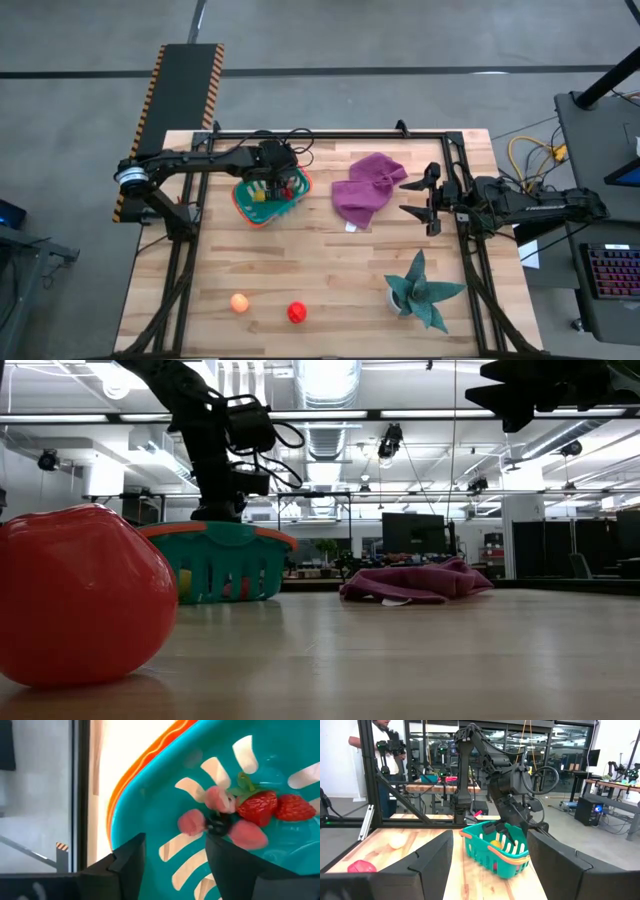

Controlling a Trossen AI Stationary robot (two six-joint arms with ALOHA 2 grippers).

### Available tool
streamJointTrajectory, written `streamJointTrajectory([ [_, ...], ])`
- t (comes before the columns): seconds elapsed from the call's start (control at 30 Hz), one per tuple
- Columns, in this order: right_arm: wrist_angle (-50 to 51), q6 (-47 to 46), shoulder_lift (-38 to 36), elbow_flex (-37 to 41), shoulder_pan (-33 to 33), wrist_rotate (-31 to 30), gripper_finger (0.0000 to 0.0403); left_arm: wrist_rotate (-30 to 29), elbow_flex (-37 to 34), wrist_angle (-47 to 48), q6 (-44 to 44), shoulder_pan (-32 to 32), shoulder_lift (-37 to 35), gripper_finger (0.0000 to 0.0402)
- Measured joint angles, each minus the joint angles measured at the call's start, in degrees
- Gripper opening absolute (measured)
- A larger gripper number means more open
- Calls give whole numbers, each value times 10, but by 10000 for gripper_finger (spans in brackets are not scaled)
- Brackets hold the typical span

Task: Pick and placing Produce into tupperware
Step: Put the orange peach into the blue basket

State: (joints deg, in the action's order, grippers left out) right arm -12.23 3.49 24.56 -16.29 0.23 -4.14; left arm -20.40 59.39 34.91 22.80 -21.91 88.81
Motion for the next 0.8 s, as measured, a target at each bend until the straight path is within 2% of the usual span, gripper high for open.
streamJointTrajectory([
  [0.23, 0, 0, 0, 0, 0, 0, 247, -9, 32, 37, -15, 11, -38, 213],
  [0.5, 0, 1, 0, 0, 0, 0, 247, -9, 81, 41, -23, 43, -136, 214],
  [0.6, 0, 2, 0, 0, 0, 0, 247, -8, 90, -1, -30, 53, -174, 214],
  [0.8, -3, 6, 0, 0, 0, -4, 247, -7, 79, -161, -32, 57, -239, 215],
])
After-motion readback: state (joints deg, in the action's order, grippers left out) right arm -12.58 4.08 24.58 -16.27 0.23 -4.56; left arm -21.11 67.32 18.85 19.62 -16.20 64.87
